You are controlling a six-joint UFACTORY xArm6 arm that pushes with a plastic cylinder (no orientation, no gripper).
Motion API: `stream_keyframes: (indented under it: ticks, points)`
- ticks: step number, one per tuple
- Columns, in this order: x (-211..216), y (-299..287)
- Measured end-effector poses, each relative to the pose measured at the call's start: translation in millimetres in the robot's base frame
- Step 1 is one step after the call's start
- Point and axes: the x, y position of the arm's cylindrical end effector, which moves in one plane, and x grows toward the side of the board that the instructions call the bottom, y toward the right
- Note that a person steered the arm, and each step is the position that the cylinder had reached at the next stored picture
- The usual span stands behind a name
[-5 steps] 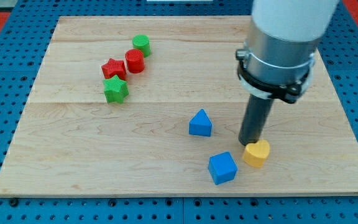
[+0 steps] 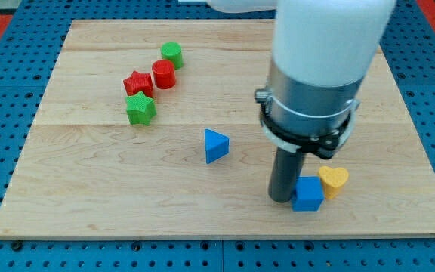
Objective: Push the blue blocks into the yellow heart
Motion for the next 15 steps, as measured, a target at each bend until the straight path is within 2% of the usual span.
stream_keyframes:
  ticks: [1,2,3,5,6,7,8,9,11,12,14,15]
  points:
    - [0,-14]
    - [7,20]
    - [6,16]
    - [-47,-138]
    - [-84,-133]
    - [-68,-63]
    - [-42,-40]
    - [-64,-54]
    - [-65,-33]
    - [-65,1]
    - [-123,-23]
    - [-67,-22]
